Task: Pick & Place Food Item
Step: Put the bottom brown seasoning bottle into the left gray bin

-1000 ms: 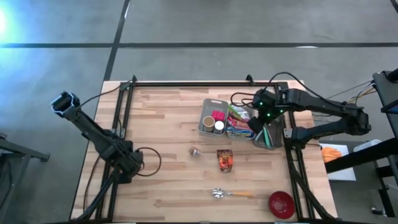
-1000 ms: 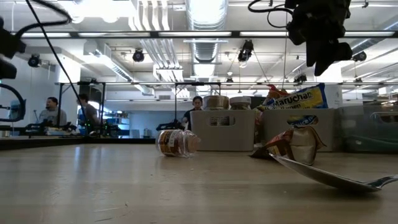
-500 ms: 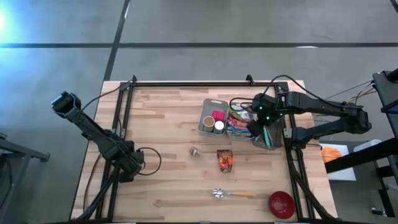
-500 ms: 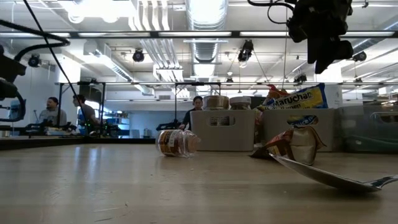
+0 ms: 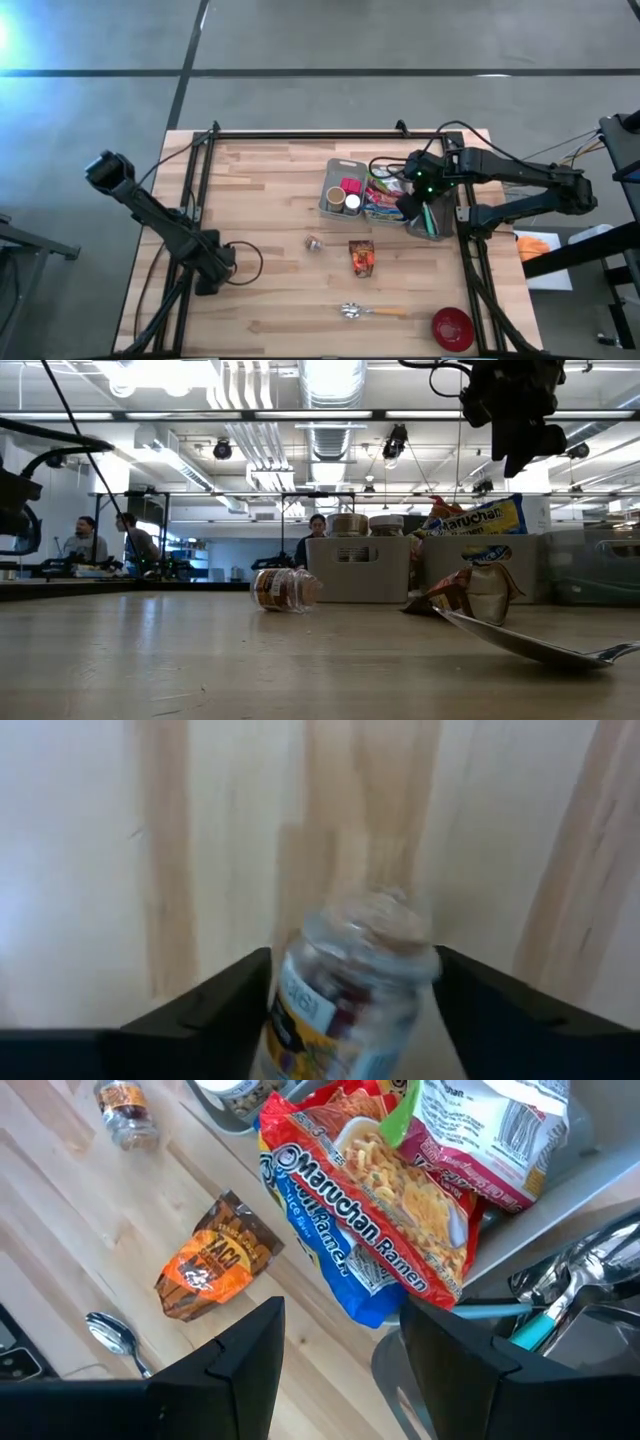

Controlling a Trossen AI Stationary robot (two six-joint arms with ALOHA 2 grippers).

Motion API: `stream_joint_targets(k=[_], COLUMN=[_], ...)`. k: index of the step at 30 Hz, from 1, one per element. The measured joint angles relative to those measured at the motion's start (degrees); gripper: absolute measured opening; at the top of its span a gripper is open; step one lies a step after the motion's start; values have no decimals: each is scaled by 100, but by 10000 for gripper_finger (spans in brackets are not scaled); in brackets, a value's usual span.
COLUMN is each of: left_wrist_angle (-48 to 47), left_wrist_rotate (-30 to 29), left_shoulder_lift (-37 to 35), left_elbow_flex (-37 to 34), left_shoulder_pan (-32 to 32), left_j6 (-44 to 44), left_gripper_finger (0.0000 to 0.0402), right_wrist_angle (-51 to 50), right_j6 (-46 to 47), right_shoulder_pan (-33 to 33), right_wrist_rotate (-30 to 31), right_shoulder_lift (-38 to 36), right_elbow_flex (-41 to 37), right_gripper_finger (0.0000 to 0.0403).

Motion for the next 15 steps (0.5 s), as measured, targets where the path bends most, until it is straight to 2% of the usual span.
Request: stream_joint_targets(k=[5, 6, 11, 15], left_wrist_angle=[143, 145, 142, 159], left_wrist_rotate=[82, 87, 149, 457], left_shoulder_lift=[173, 179, 196, 176], left_elbow_flex=[-28, -25, 37, 339], left_shoulder_pan=[4, 6, 8, 122], left_j6=[-2, -6, -212, -440], left_gripper_finger=[188, 181, 181, 181], right_wrist_angle=[105, 108, 124, 235], right_j6=[-2, -2, 24, -38], right_shoulder_pan=[0, 0, 0, 69], right_wrist_rotate=[-1, -1, -1, -1], right_shoulder_lift=[0, 0, 0, 0], right_elbow_flex=[0, 0, 4, 37], right_gripper_finger=[196, 196, 196, 196])
